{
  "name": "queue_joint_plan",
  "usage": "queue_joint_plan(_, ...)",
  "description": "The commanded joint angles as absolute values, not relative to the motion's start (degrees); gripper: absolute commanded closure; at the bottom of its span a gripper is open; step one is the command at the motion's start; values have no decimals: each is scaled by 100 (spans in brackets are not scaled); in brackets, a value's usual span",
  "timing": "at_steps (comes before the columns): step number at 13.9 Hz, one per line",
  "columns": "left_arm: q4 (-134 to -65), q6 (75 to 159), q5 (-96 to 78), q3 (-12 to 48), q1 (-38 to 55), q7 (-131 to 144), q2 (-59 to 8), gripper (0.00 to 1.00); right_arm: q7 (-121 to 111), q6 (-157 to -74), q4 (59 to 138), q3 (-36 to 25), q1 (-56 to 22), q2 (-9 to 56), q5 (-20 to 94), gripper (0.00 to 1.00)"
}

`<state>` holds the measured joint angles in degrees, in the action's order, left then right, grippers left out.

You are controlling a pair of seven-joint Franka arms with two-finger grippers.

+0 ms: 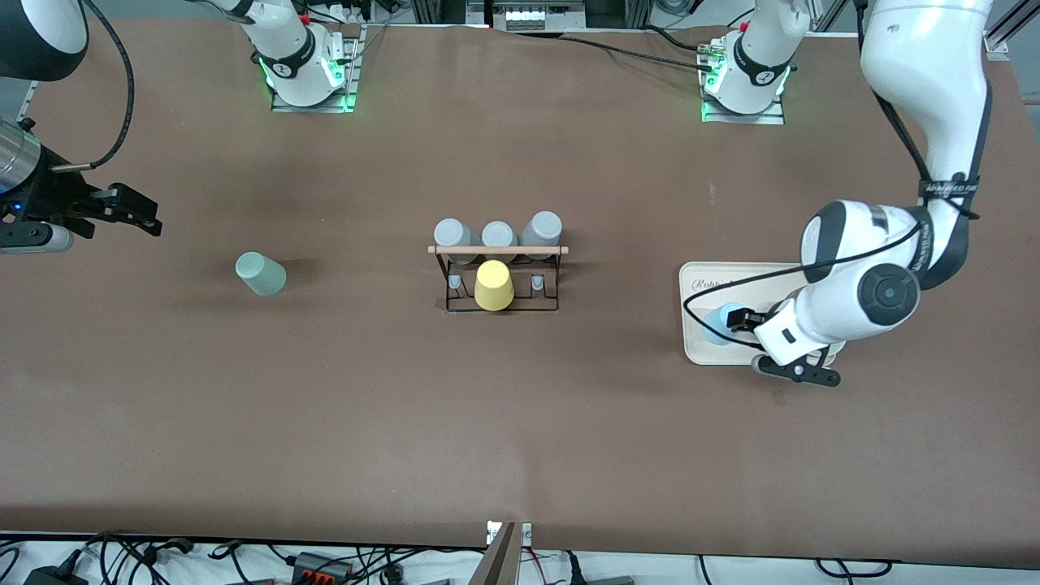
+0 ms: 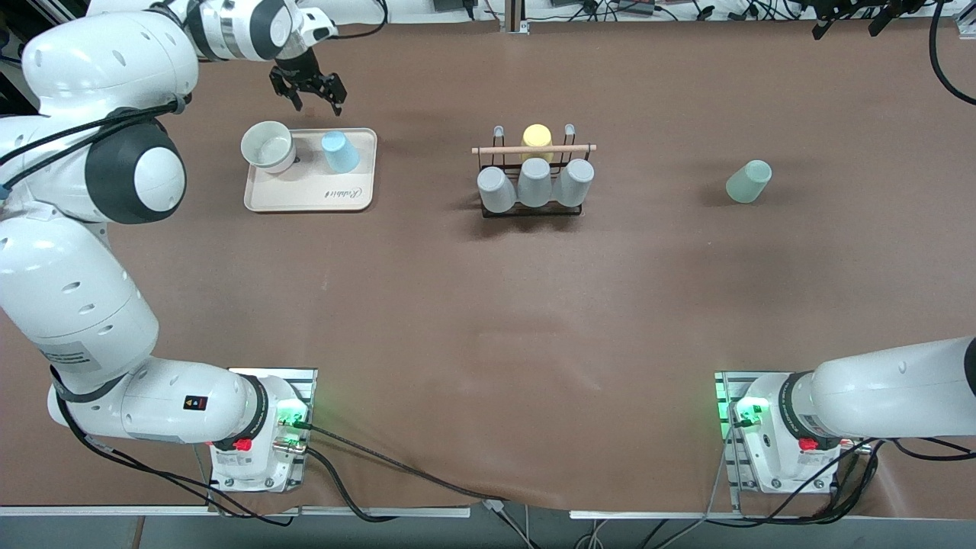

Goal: Hang scattered cups on rack with three cups
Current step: 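Grasp the light blue cup with the left gripper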

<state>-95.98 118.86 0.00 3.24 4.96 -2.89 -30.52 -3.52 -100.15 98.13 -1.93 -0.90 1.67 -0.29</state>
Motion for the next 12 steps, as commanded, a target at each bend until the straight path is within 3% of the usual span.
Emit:
queue_joint_plan(1, -9650, 11900, -70, 299, 554, -281, -3163, 0, -422, -10028, 9800, -193, -79, 210, -88, 0)
queue_joint_plan(12, -10045, 11839, -140, 483, 554, -237, -3340, 0, -422, -10151, 9817, -202, -62, 237, -88, 0)
